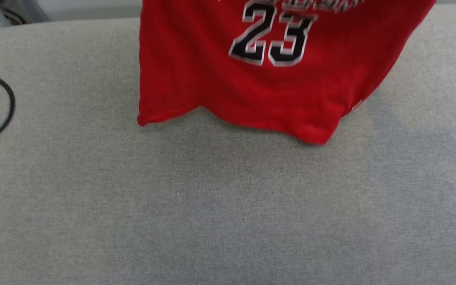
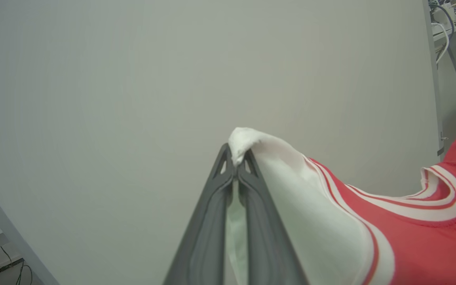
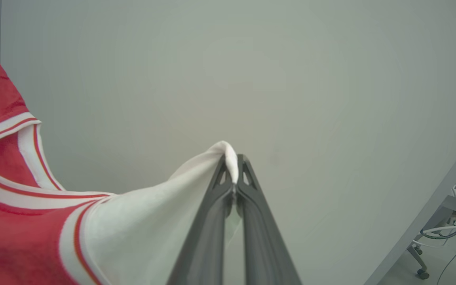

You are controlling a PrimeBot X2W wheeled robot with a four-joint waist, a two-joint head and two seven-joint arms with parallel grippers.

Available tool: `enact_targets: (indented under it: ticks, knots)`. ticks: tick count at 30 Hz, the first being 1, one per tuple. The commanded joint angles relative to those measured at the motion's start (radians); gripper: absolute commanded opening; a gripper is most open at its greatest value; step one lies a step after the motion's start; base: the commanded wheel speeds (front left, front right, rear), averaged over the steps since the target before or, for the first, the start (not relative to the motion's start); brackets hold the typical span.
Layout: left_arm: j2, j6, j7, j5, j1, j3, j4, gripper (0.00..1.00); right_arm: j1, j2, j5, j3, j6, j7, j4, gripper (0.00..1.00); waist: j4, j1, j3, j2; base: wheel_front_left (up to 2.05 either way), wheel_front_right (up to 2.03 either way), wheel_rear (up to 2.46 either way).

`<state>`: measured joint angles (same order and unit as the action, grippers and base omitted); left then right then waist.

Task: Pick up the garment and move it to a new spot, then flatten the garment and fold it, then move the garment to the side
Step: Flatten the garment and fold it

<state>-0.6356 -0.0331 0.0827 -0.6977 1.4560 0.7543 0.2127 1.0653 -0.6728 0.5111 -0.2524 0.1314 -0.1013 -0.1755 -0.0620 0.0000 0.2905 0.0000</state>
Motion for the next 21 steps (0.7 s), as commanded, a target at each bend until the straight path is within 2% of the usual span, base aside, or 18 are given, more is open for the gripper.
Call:
enact_targets:
  ticks: [1,12,21]
  knots:
    - [0.013,0.008,-0.010,0.019,0.045,-0.007,0.032,0.00,0.056,0.010,-0.012,-0.010,-0.001,0.004,-0.027,0.00,-0.014,0.0000,0.067,0.0000,0.00,0.00,0.00]
    - [0.119,0.073,-0.102,0.076,0.321,-0.019,0.344,0.00,0.469,0.048,-0.087,-0.120,-0.001,0.073,-0.313,0.00,-0.016,0.0000,0.177,0.0000,0.00,0.00,0.00]
    - [0.168,0.114,-0.177,0.073,0.415,-0.021,0.519,0.00,0.668,0.109,-0.087,-0.224,-0.001,0.139,-0.520,0.00,-0.011,0.0000,0.250,0.0000,0.00,0.00,0.00]
